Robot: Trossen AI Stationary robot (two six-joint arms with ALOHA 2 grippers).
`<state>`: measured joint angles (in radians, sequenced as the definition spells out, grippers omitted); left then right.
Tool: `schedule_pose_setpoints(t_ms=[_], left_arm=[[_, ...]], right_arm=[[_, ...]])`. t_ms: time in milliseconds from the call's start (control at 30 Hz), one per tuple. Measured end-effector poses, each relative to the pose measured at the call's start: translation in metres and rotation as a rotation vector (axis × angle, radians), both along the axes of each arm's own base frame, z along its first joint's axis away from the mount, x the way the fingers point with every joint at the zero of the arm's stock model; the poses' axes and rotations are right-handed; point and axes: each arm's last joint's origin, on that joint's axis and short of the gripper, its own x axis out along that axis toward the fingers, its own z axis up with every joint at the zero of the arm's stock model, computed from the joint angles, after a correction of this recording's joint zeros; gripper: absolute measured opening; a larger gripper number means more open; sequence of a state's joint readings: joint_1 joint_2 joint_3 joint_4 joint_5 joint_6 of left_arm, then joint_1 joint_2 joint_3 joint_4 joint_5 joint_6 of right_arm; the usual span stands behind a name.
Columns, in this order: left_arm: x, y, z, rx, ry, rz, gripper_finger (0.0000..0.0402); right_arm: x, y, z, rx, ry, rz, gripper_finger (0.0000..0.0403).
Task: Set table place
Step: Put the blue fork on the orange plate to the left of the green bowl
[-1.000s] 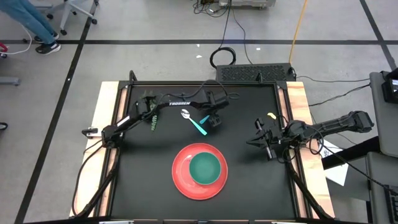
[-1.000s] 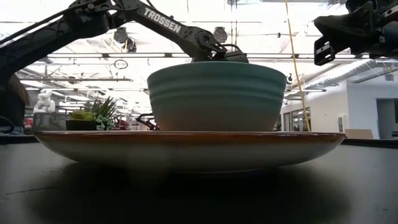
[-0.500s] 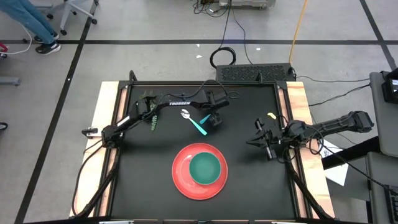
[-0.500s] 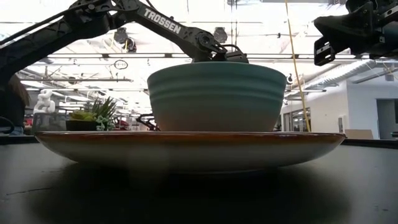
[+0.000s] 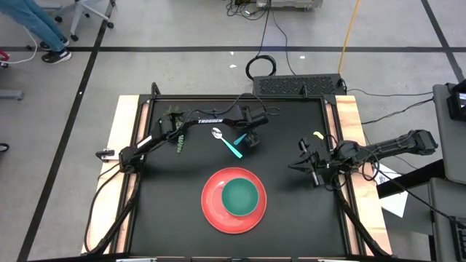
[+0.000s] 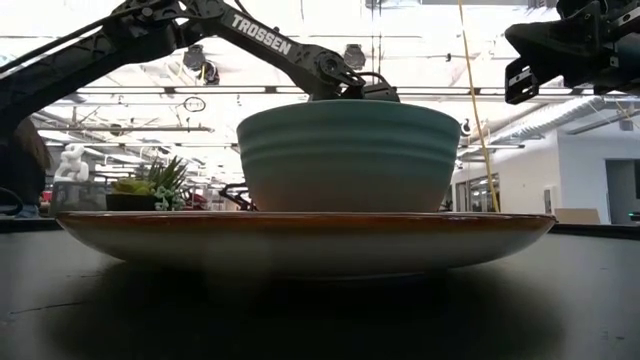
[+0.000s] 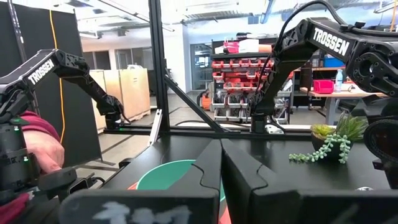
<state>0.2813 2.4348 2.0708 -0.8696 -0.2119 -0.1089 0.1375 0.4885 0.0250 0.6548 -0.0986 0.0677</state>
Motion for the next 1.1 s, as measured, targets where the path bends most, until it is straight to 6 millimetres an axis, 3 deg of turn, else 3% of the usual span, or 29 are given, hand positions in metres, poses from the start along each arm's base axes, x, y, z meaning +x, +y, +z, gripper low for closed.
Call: schedule_pose_setpoints(t_ms=[667,967,1100], left_arm=[[0.0,-0.0003,-0.0003,-0.007,0.0,-0.007,0.012],[0.0011,-0.0008,0.0001,0.004,0.0,-0.039,0.0012],[0.0014,-0.0007,0.0001,0.005,0.0,-0.049,0.0005]], right_arm=[[0.0,0.0,0.0,0.0,0.0,0.0,0.0],[0.0,0.0,0.0,0.007,0.002,0.001,0.0],[0.0,0.0,0.0,0.007,0.002,0.001,0.0]])
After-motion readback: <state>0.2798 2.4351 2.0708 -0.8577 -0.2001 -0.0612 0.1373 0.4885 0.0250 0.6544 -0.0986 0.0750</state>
